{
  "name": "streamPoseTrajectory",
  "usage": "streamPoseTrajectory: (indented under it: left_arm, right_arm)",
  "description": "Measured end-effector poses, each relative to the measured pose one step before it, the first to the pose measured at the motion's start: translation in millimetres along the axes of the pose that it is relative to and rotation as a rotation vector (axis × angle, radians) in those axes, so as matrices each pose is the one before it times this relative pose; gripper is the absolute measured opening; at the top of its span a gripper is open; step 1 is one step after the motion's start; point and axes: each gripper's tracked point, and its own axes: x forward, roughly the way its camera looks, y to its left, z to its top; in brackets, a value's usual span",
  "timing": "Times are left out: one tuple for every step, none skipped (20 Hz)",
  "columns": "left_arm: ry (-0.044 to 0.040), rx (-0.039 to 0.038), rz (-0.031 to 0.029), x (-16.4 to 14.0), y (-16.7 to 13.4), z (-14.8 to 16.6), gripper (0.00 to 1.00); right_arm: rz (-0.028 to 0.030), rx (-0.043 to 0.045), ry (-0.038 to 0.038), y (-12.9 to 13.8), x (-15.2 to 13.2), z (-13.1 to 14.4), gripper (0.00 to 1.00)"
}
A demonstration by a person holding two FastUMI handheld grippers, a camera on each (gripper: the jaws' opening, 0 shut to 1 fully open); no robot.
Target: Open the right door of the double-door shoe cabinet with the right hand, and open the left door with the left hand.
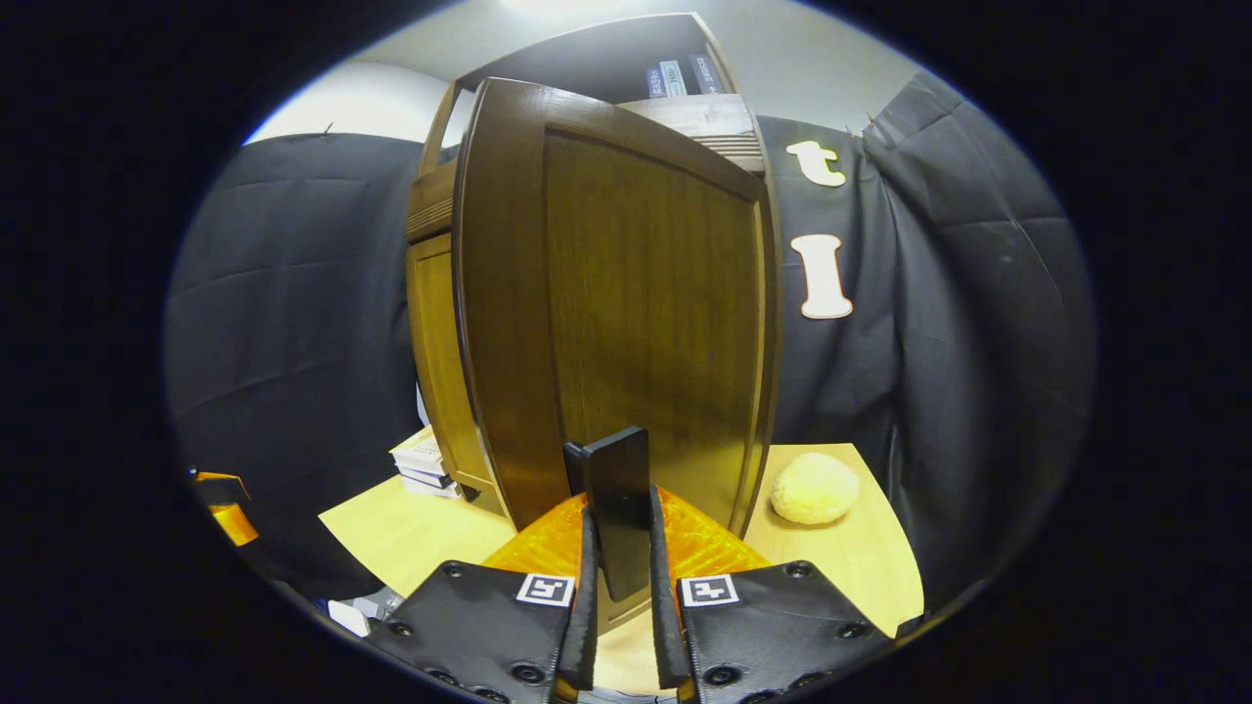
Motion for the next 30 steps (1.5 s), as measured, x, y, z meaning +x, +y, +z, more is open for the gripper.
streamPoseTrajectory:
  left_arm:
    - [-0.00311, 0.0056, 0.01133, -2.54, 0.44, -0.72, 0.96]
    - [-0.00045, 0.00189, 0.00767, -1.3, -1.1, -0.43, 0.96]
    - [0.00154, -0.00166, 0.00487, -1.29, -1.14, -1.22, 0.96]
    - [0.00225, -0.00367, 0.00292, -0.23, -2.69, -1.79, 0.96]
    - [0.00519, -0.00285, 0.00397, -1.53, -3.17, -2.6, 0.96]
    - [0.00314, -0.0009, 0.00517, -0.73, -2.64, -1.36, 0.96]
    - [-0.00109, 0.0005, 0.00366, -0.53, -2.13, 0.48, 0.96]
    - [0.00032, 0.00139, 0.00277, 0.11, -2.07, 0.07, 0.96]
    - [0.00198, 0.00153, 0.00272, -0.7, -1.49, -1.89, 0.96]
    - [0.00374, 0.00061, -0.00062, 0.57, -1.2, -0.74, 0.96]
    - [0.00302, 0.00201, -0.00074, -0.09, -1.2, -1.05, 0.96]
    - [0.00355, 0.00135, -0.0039, -0.23, -2.46, -0.22, 0.96]
    - [0.00114, -0.00128, -0.00645, -0.54, -3.22, -1.28, 0.96]
    - [-0.00272, -0.00436, -0.00663, -0.95, -3.74, -0.07, 0.96]
    - [-0.00281, -0.00421, -0.00458, -0.35, -4.33, 0.26, 0.96]
    - [0.00102, -0.00143, -0.00222, 0.72, -2.01, 0.1, 0.96]
    - [0.00105, 0.00222, -0.0013, 0.58, -1.02, -1.69, 0.96]
    - [-0.00049, 0.00589, -0.00121, -0.36, -1.44, 0.47, 0.96]
    - [-0.00075, 0.00821, -0.00165, 0.09, -1.49, 0.49, 0.96]
    - [0.00032, 0.00943, 0.0006, 0.25, -0.5, 0.58, 0.96]
    - [0.00085, 0.00896, 0.00105, 0.66, 0.42, -0.46, 0.96]
    - [0.00191, 0.00488, 0.00136, 0.3, 0.06, -0.47, 0.96]
    - [0.00309, 0.00134, 0.00047, 0.78, -0.67, -1.2, 0.96]
    - [0.00479, -0.00201, -0.00117, 0.57, -0.87, -0.73, 0.96]
    - [0.0057, -0.00344, -0.00207, 0.42, -0.67, -1.04, 0.96]
    - [0.00587, -0.00225, -0.00168, -0.27, -0.35, -0.78, 0.96]
    - [0.00605, -0.00161, -0.00055, 0.31, 0.0, -0.54, 0.96]
    - [0.00507, -0.0019, -0.00129, 0.23, -0.27, -0.31, 0.96]
    - [0.00353, -0.00266, -0.00409, 0.31, -0.89, -0.66, 0.96]
    - [0.00213, -0.00061, -0.00491, 0.56, -0.32, 0.02, 0.96]
  right_arm:
    - [0.01069, -0.00464, 0.00232, -4.94, -3.34, -1.41, 0.24]
    - [0.01082, -0.00746, 0.0014, -4.67, -3.01, -1.0, 0.24]
    - [0.00909, -0.00734, -0.00032, -5.25, -3.55, -0.35, 0.24]
    - [0.00805, -0.00446, -0.00236, -5.91, -4.17, -1.29, 0.24]
    - [0.00674, 0.00279, -0.00764, -6.43, -4.29, -0.59, 0.24]
    - [0.00552, 0.0068, -0.00605, -7.29, -3.83, -1.57, 0.24]
    - [0.00548, 0.01178, -0.00614, -7.58, -3.03, 0.3, 0.25]
    - [0.00151, 0.00794, -0.00114, -7.72, -4.31, -1.28, 0.25]
    - [-0.00374, 0.00387, -0.00461, -8.96, -3.25, 0.15, 0.25]
    - [-0.0076, 0.002, -0.00323, -8.96, -2.6, 1.24, 0.25]
    - [-0.00802, -0.00143, -0.0044, -8.9, -0.94, 1.4, 0.25]
    - [-0.00835, 0.00127, -0.00393, -9.72, 0.32, 1.56, 0.25]
    - [-0.00863, 0.00778, -0.00341, -9.55, 0.18, 1.39, 0.25]
    - [-0.0094, 0.01198, -0.00403, -9.62, -1.12, 1.15, 0.24]
    - [-0.02051, 0.01201, 0.0002, -10.45, -0.74, 1.33, 0.22]
    - [0.01121, 0.01726, -0.00275, -0.41, -3.18, -0.49, 0.2]
    - [0.0247, 0.01367, 0.00475, 0.91, 4.36, -0.01, 0.1]
    - [0.00651, -0.00268, 0.00068, 0.99, -3.3, 0.18, 0.16]
    - [-0.00714, -0.01712, -0.00624, -0.54, 1.21, 0.99, 0.14]
    - [-0.00614, -0.01874, -0.0093, 1.03, -0.91, 1.28, 0.13]
    - [-0.00673, -0.01249, -0.0105, -0.15, -0.28, 1.84, 0.17]
    - [-0.00682, -0.00476, -0.00689, -0.4, -1.05, 0.13, 0.17]
    - [-0.00287, 0.00146, -0.00428, -0.82, -8.28, 0.82, 0.13]
    - [0.00072, 0.00667, 0.00095, -1.34, -7.1, -2.89, 0.17]
    - [0.00306, 0.00926, 0.00721, -0.53, -2.55, -2.63, 0.14]
    - [0.00119, 0.0096, 0.00599, -0.87, -3.38, -3.62, 0.14]
    - [-0.00076, 0.00582, 0.00576, -0.83, -2.46, -1.7, 0.14]
    - [-0.00091, 0.00237, 0.00508, -0.87, -3.63, -3.4, 0.14]
    - [-0.00188, -0.00031, 0.00286, -0.28, -3.04, -1.49, 0.14]
    - [-0.00338, -0.00198, 0.0015, -0.55, -3.64, -2.02, 0.17]
